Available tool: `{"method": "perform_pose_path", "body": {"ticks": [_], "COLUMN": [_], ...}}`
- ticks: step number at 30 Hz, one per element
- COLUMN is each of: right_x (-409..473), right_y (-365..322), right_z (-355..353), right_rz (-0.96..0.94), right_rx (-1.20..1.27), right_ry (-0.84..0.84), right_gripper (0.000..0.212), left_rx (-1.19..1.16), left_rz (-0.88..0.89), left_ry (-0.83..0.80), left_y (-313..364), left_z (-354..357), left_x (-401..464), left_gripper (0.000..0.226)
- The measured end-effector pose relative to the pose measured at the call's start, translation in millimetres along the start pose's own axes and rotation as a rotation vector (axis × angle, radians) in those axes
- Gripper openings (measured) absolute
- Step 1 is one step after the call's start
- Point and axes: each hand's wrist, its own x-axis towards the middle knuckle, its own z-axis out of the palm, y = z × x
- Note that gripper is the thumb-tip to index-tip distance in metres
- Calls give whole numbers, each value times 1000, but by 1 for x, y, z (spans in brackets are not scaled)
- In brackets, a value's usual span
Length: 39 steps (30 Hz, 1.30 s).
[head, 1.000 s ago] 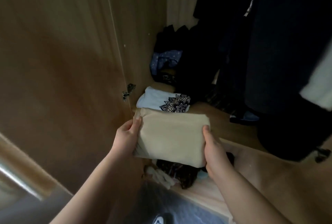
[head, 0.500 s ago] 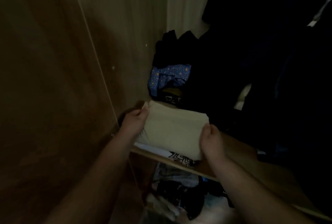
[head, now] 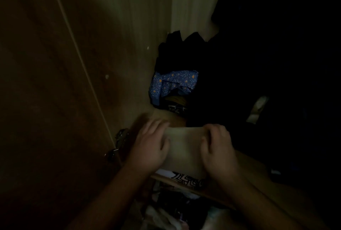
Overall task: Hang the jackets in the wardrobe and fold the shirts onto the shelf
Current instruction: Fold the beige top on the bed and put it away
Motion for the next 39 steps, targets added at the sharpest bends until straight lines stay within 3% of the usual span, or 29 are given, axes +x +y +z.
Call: {"method": "perform_pose_path", "body": {"ticks": [3, 5, 8, 11, 18, 22, 26, 29, 34, 39], "right_x": [-2, -10, -19, -17, -19, -19, -26, -50, -114, -198], "right_y": [-13, -10, -2, -1, -7, -10, -21, -28, -31, -25], "right_z": [21, 43, 60, 60, 54, 38, -2, -38, -91, -135], "right_rz": [-201, -135, 23, 55, 86, -15, -70, -43, -29, -3], "right_rx": [-194, -337, -353, -387, -315, -259, -212, -189, -168, -147], "right_ry": [-159, -308, -397, -460, -377, -430, -401, -344, -294, -268], "right_gripper": [49, 65, 86, 97, 83, 75, 61, 57, 57, 58], "left_rx": [167, 243, 225, 208, 198, 269, 248, 218, 198, 184], "left_rz": [96, 119, 122, 121, 91, 96, 90, 74, 27, -37], "left_ry": [-139, -183, -195, -196, -232, -272, -254, -218, -222, -216], "left_y": [-5, -16, -26, -27, -20, -6, 13, 33, 64, 109], "left_z": [23, 38, 50, 56, 48, 31, -4, -27, -51, -64], "left_x": [-3, -4, -3, 4, 2, 0, -12, -42, -126, -221], "left_gripper": [55, 53, 50, 50, 52, 71, 70, 60, 79, 59]}}
